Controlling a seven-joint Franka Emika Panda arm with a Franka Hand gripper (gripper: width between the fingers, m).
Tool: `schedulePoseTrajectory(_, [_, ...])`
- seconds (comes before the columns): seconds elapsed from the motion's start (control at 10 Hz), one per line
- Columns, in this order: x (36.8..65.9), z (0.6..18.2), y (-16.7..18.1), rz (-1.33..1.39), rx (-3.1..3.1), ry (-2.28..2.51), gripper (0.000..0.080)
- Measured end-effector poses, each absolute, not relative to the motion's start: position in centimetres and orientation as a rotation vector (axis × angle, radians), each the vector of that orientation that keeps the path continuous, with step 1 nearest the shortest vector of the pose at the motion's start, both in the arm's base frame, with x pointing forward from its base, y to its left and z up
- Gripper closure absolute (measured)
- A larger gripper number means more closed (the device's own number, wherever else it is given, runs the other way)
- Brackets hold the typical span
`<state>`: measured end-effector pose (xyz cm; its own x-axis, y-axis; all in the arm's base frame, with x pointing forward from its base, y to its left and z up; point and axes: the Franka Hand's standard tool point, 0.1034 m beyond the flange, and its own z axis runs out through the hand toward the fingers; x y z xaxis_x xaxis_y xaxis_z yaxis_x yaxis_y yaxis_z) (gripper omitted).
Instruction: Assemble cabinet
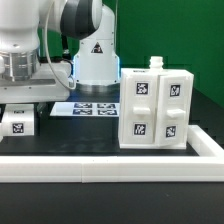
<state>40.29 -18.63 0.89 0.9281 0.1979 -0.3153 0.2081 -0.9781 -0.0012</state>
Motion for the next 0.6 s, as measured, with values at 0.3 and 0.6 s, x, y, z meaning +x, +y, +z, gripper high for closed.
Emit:
schedulePoseTrajectory(0.3, [40.7,3.7,-16.9,-0.514,3.083,0.323,0.0236])
schedulePoseTrajectory(0.6, [42.2,7.7,-14.0,-0.479,3.11,0.33,0.0235])
